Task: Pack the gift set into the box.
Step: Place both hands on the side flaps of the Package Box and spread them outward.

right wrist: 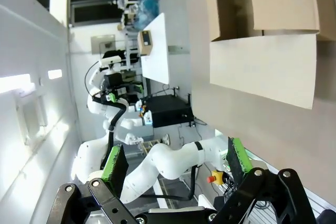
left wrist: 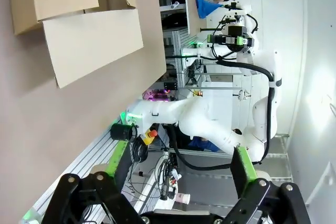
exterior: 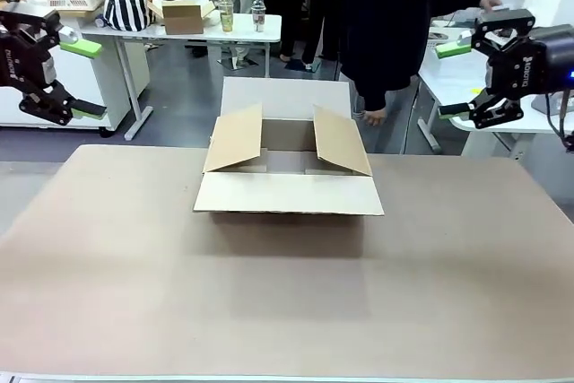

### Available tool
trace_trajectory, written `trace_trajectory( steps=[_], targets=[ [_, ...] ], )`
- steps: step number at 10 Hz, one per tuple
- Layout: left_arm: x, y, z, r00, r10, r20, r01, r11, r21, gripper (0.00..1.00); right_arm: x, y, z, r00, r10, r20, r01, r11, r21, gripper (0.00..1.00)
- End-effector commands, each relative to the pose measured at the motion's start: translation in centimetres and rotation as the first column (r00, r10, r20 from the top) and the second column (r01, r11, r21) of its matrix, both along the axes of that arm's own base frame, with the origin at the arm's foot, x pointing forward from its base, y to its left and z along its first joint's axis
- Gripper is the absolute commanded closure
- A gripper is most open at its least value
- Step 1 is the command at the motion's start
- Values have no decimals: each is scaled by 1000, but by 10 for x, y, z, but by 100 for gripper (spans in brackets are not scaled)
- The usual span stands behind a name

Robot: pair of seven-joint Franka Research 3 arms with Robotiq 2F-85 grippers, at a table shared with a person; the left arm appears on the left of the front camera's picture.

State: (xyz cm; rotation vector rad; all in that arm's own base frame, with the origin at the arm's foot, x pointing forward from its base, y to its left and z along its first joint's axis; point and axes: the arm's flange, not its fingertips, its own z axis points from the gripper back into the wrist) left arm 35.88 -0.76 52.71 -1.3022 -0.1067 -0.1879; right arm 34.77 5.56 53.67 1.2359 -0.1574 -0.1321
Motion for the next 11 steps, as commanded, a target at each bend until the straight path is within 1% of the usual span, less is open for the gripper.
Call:
trace_trajectory(
  steps=[1, 2, 3, 4, 5, 6, 7, 8, 9, 10, 11],
  targets=[
    [-1, -19, 14, 997, 68, 22, -70, 991, 111, 0, 2, -1, -1, 999, 3, 32, -3, 1000, 22, 0],
    [4, -45, 29, 997, 76, 33, -82, 977, 198, 0, 2, -1, -1, 999, 3, 32, -3, 1000, 22, 0],
    [13, -80, 38, 997, 18, 70, -40, 946, 323, 0, 2, -1, -1, 999, 3, 32, -3, 1000, 22, 0],
    [24, -116, 43, 996, -62, 62, 32, 912, 408, 0, 2, -1, -1, 999, 3, 32, -3, 1000, 22, 0],
    [38, -151, 45, 996, -79, 28, 56, 870, 490, 0, 2, -1, -1, 999, 3, 32, -3, 1000, 22, 0],
    [52, -193, 41, 998, -56, -7, 49, 796, 604, 0, 2, -1, -1, 999, 3, 32, -3, 1000, 22, 0],
    [58, -229, 38, 998, -58, 9, 36, 730, 683, 0, 2, -1, -1, 999, 3, 32, -3, 1000, 22, 0],
    [62, -262, 32, 995, -79, 62, 6, 670, 743, 0, 2, -1, -1, 999, 3, 32, -3, 1000, 22, 0],
    [66, -294, 23, 988, -81, 134, -62, 580, 812, 0, 2, -1, -1, 999, 3, 32, -3, 1000, 22, 0],
    [72, -326, 14, 975, -128, 180, -101, 466, 879, 0, 2, -1, -1, 999, 3, 32, -3, 1000, 22, 0],
    [85, -347, 8, 960, -175, 219, -143, 368, 919, 0, 2, -1, -1, 999, 3, 32, -3, 1000, 22, 0]
  ],
)
